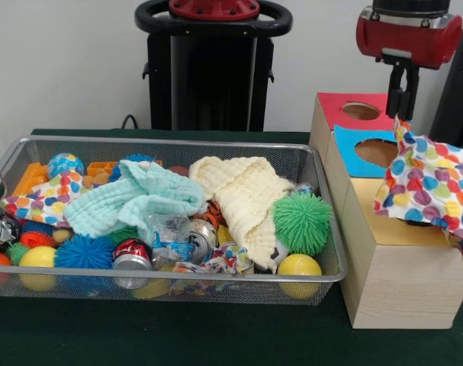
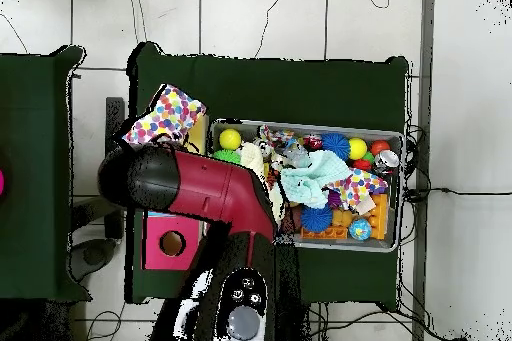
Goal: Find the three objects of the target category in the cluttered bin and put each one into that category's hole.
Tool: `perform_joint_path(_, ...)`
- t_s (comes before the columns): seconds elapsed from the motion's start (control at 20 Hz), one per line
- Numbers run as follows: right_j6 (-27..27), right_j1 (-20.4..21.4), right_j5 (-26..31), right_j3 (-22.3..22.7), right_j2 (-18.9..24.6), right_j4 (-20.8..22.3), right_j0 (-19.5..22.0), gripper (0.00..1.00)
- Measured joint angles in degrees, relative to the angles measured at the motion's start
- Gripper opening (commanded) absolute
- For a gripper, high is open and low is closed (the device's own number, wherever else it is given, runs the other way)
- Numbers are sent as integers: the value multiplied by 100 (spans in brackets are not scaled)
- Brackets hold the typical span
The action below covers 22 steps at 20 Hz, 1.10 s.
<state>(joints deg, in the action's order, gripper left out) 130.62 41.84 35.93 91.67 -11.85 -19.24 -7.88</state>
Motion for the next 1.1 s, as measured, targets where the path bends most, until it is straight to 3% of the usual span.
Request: perform_joint_path(1.1, 0, -762, -1054, 174, -50, 33, -54, 0)
